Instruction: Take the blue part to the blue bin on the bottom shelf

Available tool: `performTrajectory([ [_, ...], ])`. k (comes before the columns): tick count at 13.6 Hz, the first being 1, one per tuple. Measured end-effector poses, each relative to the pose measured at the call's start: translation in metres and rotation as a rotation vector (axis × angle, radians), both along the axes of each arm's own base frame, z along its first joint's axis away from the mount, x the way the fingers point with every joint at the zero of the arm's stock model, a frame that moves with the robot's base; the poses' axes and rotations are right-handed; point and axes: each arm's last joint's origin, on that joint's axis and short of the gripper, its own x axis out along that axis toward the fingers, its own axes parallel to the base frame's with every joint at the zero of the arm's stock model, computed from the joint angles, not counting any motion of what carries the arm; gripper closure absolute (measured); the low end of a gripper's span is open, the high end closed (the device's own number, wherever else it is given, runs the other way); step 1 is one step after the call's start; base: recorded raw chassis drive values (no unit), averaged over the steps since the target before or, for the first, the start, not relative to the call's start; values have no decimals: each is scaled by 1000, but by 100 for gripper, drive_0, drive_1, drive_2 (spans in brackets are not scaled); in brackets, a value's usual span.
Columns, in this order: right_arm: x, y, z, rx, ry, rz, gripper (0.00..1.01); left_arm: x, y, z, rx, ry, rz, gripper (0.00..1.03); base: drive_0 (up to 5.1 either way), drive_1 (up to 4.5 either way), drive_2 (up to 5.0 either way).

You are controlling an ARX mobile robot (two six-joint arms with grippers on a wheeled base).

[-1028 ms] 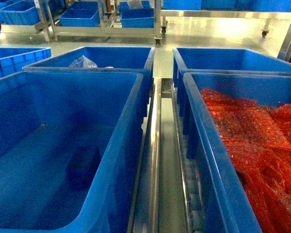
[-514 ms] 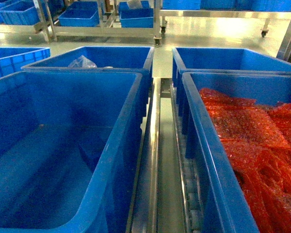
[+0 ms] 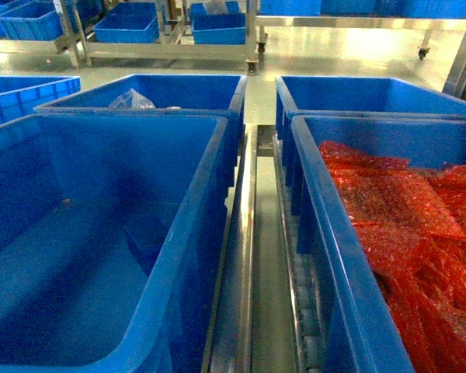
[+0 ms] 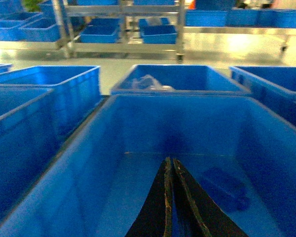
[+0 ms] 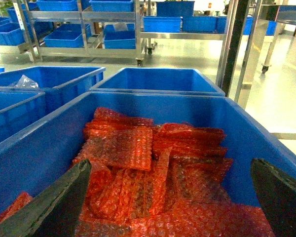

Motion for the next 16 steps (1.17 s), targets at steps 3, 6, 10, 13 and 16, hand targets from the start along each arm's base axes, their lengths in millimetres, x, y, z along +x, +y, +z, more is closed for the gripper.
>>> performTrajectory([
  [3,0,0,0,0,0,0,3,-12,0,-8,0,-14,-5,101,0,0,0],
  [6,0,0,0,0,0,0,3,-18,0,-7,0,-18,-5,101,0,0,0],
  [10,0,0,0,0,0,0,3,-24,0,-7,0,-23,-5,101,0,0,0],
  [13,0,0,0,0,0,0,3,-28,0,-8,0,-13,-5,101,0,0,0],
  [16,0,0,0,0,3,-2,3,-37,0,-11,1,-1,-8,101,0,0,0],
])
